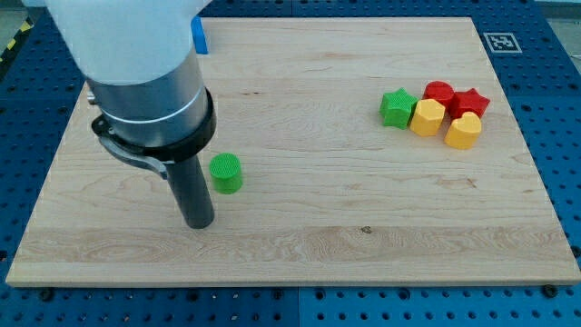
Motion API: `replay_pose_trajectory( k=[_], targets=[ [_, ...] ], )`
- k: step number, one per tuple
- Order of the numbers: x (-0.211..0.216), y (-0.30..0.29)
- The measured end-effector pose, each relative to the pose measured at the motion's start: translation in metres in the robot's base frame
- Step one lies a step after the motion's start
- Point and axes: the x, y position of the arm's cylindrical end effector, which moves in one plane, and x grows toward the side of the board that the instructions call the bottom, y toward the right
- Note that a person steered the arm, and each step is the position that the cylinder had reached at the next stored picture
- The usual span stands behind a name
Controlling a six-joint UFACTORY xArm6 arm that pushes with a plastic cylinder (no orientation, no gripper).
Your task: Push the green circle to the center
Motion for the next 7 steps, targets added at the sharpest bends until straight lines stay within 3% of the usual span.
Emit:
replay_pose_trajectory(
  k=[3,5,7],
  targets=[
    [-0.060,0.012],
    [-0.104,-0.020],
    [-0.133,0.017]
  ],
)
